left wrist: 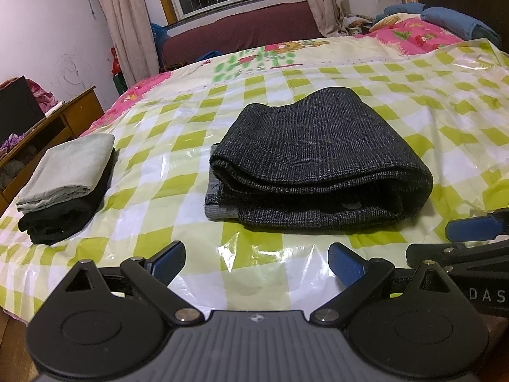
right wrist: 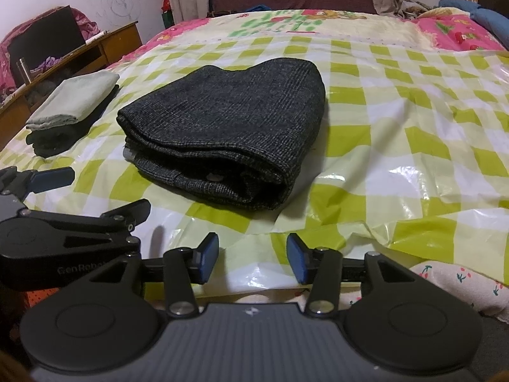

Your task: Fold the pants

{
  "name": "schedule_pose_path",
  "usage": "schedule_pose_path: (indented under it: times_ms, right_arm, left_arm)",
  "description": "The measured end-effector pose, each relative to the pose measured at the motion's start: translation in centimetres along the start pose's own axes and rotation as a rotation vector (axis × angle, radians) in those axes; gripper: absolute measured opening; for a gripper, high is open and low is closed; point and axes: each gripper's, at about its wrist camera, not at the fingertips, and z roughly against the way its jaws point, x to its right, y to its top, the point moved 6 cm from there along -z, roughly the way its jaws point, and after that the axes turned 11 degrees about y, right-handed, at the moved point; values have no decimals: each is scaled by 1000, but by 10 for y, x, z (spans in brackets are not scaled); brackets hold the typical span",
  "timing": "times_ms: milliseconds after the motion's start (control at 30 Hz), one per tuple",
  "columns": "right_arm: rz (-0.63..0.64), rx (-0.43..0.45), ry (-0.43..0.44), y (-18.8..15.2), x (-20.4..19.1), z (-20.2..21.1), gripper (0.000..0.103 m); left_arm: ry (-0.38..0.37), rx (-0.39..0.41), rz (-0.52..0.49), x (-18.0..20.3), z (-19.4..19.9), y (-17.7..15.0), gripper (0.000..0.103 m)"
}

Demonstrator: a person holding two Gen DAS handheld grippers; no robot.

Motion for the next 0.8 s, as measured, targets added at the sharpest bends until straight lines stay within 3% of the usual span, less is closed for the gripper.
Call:
schedule_pose_path:
  times_ms: [667, 800]
  right_arm:
    - [-22, 21, -10, 3, 6, 4, 51]
    - [-12, 29, -11, 4, 5, 6, 56]
  left_arm:
    - [-12, -17, -26, 6, -1, -4, 103]
    - [-16, -18, -20, 5, -1, -3, 103]
